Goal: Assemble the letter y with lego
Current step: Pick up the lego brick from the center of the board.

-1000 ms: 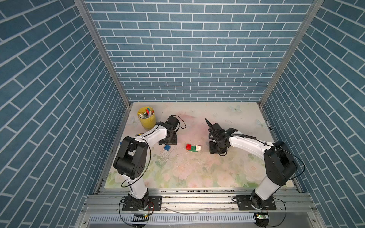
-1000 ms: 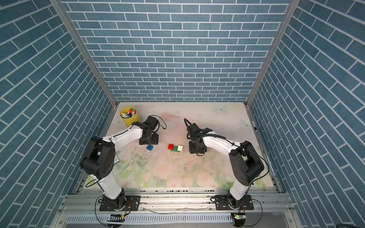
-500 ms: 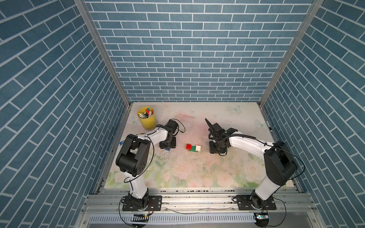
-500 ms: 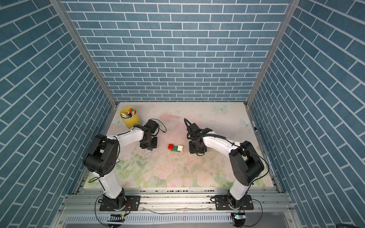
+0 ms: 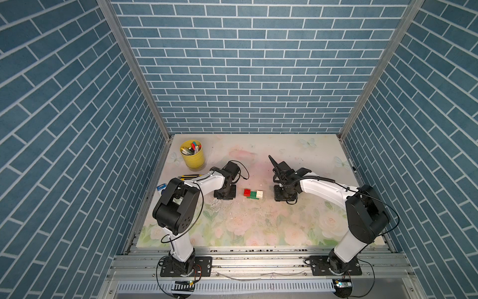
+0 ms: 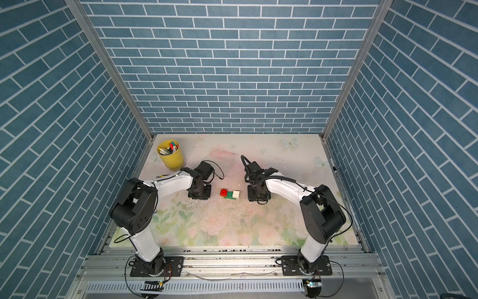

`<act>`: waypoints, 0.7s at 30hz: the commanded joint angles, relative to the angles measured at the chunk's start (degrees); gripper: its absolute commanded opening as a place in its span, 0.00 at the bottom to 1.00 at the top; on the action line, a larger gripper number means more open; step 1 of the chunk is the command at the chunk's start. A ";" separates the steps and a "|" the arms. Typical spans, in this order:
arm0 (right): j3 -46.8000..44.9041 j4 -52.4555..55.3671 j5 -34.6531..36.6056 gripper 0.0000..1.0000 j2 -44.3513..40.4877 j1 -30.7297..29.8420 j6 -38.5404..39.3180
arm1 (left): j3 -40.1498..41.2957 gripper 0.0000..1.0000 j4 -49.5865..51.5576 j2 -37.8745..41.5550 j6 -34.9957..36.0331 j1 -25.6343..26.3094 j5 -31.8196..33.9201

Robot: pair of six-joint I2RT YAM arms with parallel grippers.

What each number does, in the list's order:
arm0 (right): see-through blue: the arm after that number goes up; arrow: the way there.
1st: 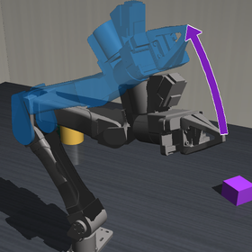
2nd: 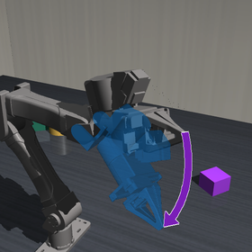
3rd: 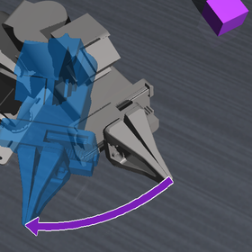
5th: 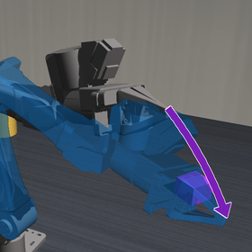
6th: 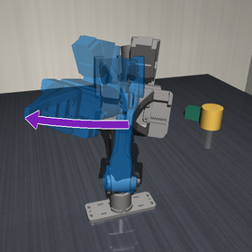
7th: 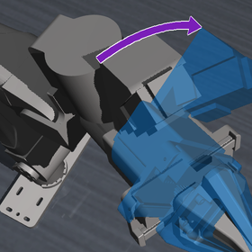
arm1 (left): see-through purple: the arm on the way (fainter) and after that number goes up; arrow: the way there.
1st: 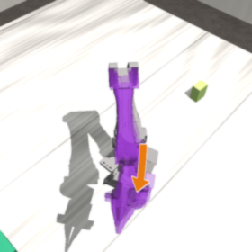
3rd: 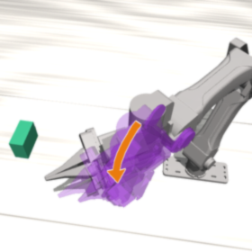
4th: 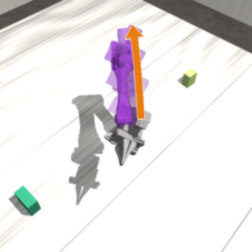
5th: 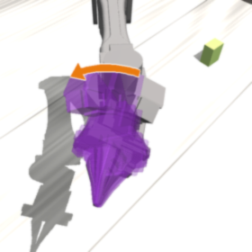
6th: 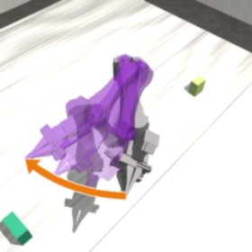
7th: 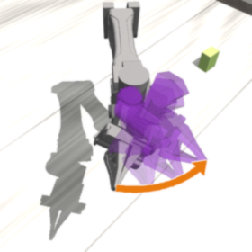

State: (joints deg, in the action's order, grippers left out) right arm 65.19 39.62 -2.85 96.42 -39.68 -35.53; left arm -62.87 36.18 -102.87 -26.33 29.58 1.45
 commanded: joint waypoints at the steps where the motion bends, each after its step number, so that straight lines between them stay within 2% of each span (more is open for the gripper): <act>1: 1.86 0.55 -0.30 0.45 -0.53 0.12 1.15 | -0.88 0.23 1.48 -0.59 0.31 2.57 -1.93; 6: 3.21 0.62 -1.00 0.45 0.17 0.13 2.29 | -1.83 0.29 2.83 -2.00 1.34 5.50 -1.16; 10: 4.79 0.38 -1.96 0.47 0.52 0.13 3.30 | -1.14 0.44 3.19 -1.98 1.04 5.57 -1.01; 15: 6.63 0.24 -1.94 0.48 1.63 0.23 4.21 | 0.00 0.50 3.27 0.10 0.67 5.64 -0.75; 21: 9.35 0.32 -5.21 0.49 3.59 0.22 5.35 | 1.82 0.50 3.77 1.62 0.36 5.67 0.73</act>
State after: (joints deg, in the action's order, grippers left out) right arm 72.62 39.51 -6.52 98.67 -39.68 -31.92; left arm -62.50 37.69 -102.45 -25.93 35.14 0.71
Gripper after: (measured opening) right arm 0.489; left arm 0.503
